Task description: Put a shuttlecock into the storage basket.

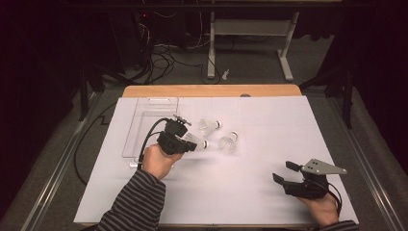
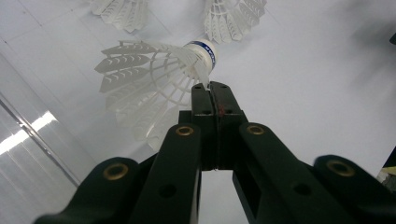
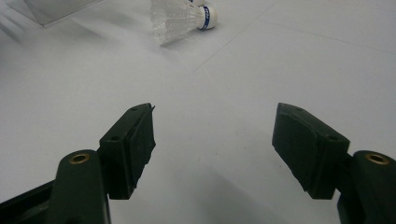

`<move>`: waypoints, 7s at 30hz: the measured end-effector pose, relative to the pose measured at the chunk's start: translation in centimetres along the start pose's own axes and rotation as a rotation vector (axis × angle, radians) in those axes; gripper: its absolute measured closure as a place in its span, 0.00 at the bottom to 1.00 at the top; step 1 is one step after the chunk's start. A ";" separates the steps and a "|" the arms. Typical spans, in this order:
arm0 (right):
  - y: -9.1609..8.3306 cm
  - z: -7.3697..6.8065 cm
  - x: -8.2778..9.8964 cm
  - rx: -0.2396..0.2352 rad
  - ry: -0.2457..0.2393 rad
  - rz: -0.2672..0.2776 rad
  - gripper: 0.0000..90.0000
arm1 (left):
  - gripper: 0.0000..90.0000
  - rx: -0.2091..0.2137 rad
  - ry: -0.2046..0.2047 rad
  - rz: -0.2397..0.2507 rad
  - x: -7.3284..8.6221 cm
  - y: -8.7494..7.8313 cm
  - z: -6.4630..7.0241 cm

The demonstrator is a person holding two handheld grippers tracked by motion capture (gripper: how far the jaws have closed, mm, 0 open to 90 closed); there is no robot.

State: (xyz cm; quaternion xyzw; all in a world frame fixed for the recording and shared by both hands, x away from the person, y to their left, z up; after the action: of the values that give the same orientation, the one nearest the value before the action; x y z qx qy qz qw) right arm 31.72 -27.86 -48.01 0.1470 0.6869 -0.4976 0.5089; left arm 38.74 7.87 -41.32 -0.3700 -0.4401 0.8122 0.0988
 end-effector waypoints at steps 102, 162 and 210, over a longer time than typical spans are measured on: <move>0.0 0.1 0.0 0.007 0.004 0.002 0.33 | 1.00 -0.089 -0.069 0.178 1.1 -6.0 -3.4; -0.2 0.1 0.1 0.009 0.001 0.001 0.34 | 1.00 -0.164 -0.205 0.257 0.6 -6.0 -8.9; -0.2 0.2 0.1 -0.002 0.002 0.003 0.33 | 1.00 -0.219 -0.281 0.148 -0.8 -2.1 -12.4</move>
State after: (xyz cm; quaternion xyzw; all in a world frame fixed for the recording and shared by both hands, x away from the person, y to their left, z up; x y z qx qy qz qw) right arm 31.61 -28.12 -48.02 0.1482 0.6877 -0.4961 0.5089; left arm 47.46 16.69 -43.43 -0.2929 -0.5070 0.8081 -0.0644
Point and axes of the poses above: each handheld gripper's, and its own axes: y roughly forward along the jaws, x roughly out of its underside, z roughly to its right, the point moved 5 cm from there along y, roughly forward along the jaws, and after that the axes turned 6 degrees about x, right-handed, at the moved point
